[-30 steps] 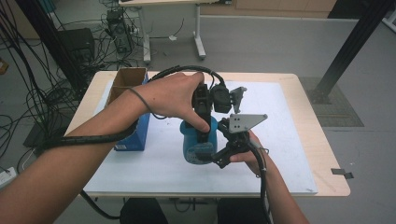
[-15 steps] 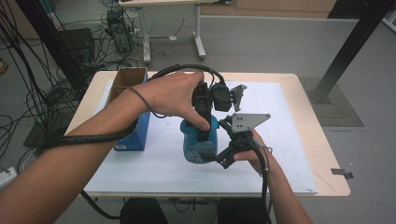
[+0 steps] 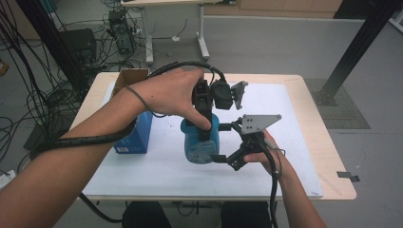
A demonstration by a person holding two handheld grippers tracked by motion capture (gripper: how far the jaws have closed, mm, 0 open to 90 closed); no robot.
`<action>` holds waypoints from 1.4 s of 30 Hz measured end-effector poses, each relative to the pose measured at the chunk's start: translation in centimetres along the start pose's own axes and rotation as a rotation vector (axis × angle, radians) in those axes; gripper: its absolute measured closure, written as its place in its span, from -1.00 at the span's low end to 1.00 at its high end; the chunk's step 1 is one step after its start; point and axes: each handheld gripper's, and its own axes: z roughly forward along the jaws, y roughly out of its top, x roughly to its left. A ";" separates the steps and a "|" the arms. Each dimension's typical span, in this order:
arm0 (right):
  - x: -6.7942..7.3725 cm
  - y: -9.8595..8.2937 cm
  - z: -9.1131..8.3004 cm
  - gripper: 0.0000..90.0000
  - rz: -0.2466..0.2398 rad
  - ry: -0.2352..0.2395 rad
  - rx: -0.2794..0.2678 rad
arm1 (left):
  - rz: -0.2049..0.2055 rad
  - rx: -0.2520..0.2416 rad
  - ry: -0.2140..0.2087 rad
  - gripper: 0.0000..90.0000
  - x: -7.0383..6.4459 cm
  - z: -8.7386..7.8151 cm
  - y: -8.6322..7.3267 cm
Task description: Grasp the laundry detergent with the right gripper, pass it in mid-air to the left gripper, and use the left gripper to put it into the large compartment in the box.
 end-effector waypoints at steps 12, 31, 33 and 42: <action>0.1 0.5 -1.3 -0.94 0.017 -0.046 0.078 | -0.060 0.011 -0.007 -0.17 1.0 -0.5 -1.6; 0.4 -0.3 -3.1 -0.93 0.049 -0.133 0.152 | -0.208 0.016 0.015 -0.17 3.3 -3.3 -5.3; 0.4 -0.3 -3.2 -0.93 0.051 -0.138 0.155 | -0.232 0.013 0.014 -0.17 3.8 -3.5 -5.7; 0.5 -0.8 -3.9 -0.93 0.060 -0.161 0.156 | -0.383 0.001 0.015 -0.17 6.3 -5.2 -8.4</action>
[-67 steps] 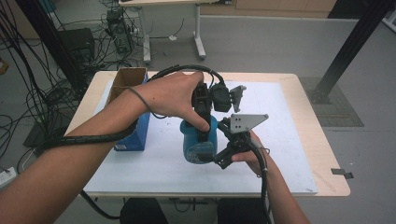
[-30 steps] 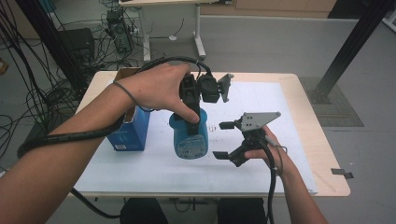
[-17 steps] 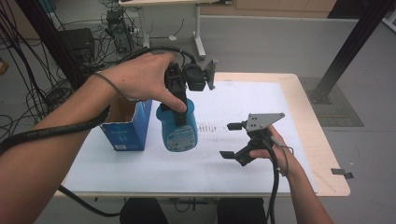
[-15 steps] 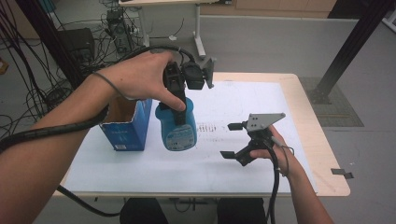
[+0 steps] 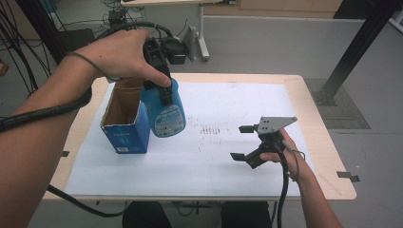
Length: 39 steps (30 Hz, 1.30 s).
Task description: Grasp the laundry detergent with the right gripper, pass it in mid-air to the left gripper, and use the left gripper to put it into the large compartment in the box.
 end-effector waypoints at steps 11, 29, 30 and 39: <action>-0.1 -0.5 -0.1 -0.93 0.012 -0.005 -0.004 | -0.185 -0.006 0.023 -0.17 4.0 -1.5 -2.5; -0.2 -0.2 0.6 -0.93 0.009 -0.005 -0.009 | -0.705 0.006 0.069 -0.17 9.2 -2.7 -5.9; -0.3 -0.2 0.6 -0.93 0.010 -0.003 -0.009 | -0.727 0.001 0.064 -0.17 9.5 -2.8 -6.1; -0.1 -0.2 0.9 -0.92 0.012 -0.011 -0.010 | -0.852 -0.019 0.032 -0.17 11.5 -2.8 -7.3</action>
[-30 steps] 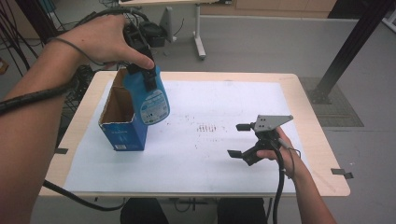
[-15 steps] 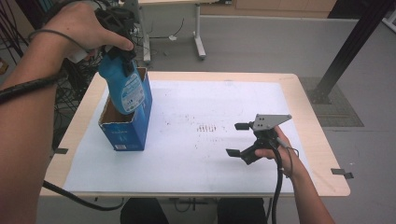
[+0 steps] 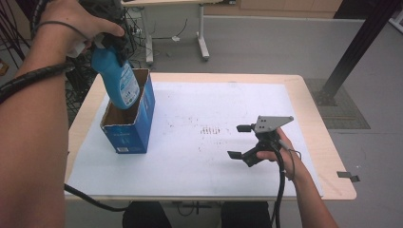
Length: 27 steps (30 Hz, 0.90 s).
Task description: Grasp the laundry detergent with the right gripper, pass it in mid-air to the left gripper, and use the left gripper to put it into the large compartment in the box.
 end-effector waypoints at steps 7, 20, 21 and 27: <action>-0.1 -0.1 -0.1 -0.90 0.003 0.000 -0.003 | -0.136 -0.065 0.055 -0.16 -0.1 -0.3 -0.1; -0.2 -0.1 0.3 -0.90 0.006 -0.002 0.003 | -0.172 -0.044 0.055 -0.16 0.2 0.9 0.7; -0.2 -0.1 0.3 -0.90 0.006 -0.004 0.003 | -0.169 -0.039 0.052 -0.17 0.2 1.0 0.8; -0.2 -0.2 0.3 -0.90 0.008 -0.003 -0.001 | -0.167 -0.040 0.072 -0.16 0.1 1.5 0.8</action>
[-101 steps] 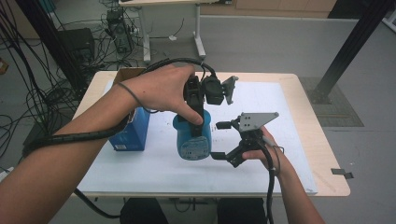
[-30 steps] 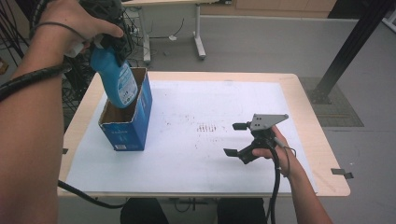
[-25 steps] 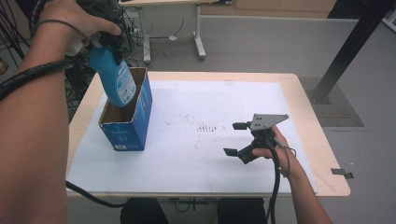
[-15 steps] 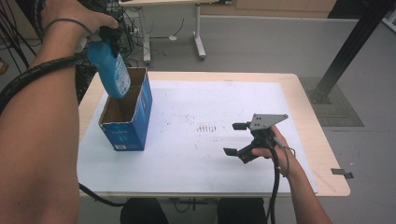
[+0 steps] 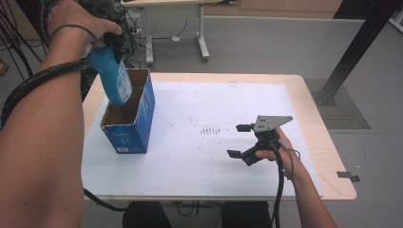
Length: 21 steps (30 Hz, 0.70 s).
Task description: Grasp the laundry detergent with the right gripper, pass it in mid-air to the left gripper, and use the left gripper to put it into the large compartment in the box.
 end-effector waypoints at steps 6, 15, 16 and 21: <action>0.0 -0.1 0.0 -0.90 0.001 -0.001 -0.005 | -0.004 0.000 -0.006 -0.17 0.4 1.0 -0.1; 0.0 -0.2 0.2 -0.90 0.004 0.002 -0.004 | -0.001 0.025 -0.017 -0.16 0.7 3.0 -0.1; 0.0 -0.2 0.3 -0.90 0.003 0.001 -0.003 | 0.000 0.026 -0.019 -0.16 0.7 3.3 -0.1; 0.1 -0.4 0.3 -0.91 0.011 0.000 -0.005 | 0.010 0.044 -0.023 -0.16 0.6 4.5 0.1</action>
